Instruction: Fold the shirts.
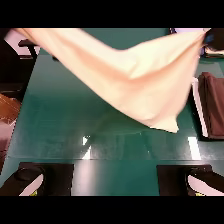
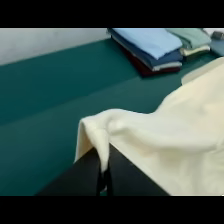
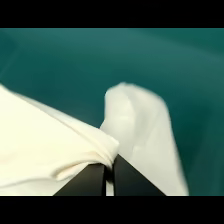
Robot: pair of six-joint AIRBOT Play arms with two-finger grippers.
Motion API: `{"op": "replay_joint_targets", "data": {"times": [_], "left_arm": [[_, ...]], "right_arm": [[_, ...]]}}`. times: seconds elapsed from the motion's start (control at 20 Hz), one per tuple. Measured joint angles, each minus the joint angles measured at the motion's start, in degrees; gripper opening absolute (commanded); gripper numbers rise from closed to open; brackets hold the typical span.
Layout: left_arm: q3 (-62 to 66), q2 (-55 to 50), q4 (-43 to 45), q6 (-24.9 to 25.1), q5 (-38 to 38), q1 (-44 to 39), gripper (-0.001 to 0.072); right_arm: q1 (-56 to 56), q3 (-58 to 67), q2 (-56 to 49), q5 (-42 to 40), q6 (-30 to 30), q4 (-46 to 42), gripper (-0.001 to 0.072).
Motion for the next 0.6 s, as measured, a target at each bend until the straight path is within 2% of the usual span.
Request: {"op": "replay_joint_targets", "data": {"times": [0.25, 0.5, 0.55, 0.6], "left_arm": [[-11.85, -0.15, 5.99, -0.66, -5.4, 0.0, 0.0025], [-17.62, -0.17, 10.1, -1.86, -2.64, 0.02, 0.0025], [-17.99, -0.17, 10.34, -2.19, -1.84, 0.02, 0.0025], [-18.32, -0.17, 10.62, -2.54, -1.11, 0.02, 0.0025]], "right_arm": [[4.57, -10.47, -7.78, 0.42, 0.04, 0.04, 0.0017], [6.08, -14.91, -14.08, -11.98, 0.04, 0.15, 0.0019], [6.16, -14.82, -15.56, -14.95, 0.07, 0.17, 0.0103], [6.19, -14.29, -17.05, -17.46, 0.07, 0.17, 0.0346]]}}
